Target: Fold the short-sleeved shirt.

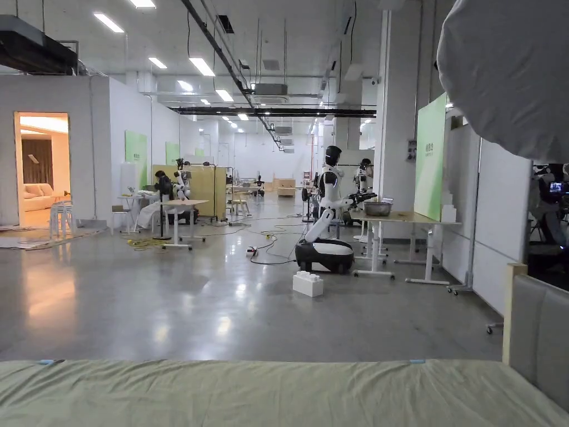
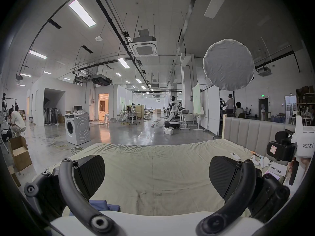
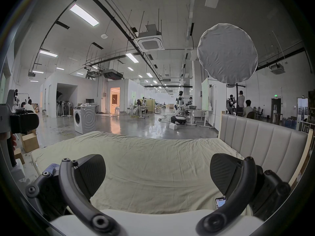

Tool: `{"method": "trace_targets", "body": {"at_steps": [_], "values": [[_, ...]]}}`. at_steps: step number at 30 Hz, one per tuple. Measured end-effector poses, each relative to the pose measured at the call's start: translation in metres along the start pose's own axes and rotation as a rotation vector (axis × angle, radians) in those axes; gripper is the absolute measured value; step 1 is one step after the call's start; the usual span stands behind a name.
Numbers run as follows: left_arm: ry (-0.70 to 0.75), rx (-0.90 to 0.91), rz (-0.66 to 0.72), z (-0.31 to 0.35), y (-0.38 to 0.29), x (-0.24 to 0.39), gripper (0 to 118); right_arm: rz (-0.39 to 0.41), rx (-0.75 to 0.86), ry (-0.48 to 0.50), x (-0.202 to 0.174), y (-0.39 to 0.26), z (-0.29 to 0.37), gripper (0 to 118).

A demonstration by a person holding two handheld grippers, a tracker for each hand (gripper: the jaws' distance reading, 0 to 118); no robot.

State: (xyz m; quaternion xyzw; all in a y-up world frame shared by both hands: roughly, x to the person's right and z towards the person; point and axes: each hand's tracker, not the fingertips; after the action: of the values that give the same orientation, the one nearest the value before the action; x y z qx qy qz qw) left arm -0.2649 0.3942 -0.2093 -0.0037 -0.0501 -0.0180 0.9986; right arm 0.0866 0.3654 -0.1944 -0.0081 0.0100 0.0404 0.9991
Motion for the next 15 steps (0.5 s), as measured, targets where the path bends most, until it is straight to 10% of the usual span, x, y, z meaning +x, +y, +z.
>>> {"method": "trace_targets", "body": {"at_steps": [15], "values": [[-0.016, 0.004, -0.005, -0.0009, 0.0018, 0.0038, 118, -0.003, -0.004, -0.010, 0.0005, -0.0005, 0.0008, 118]]}}
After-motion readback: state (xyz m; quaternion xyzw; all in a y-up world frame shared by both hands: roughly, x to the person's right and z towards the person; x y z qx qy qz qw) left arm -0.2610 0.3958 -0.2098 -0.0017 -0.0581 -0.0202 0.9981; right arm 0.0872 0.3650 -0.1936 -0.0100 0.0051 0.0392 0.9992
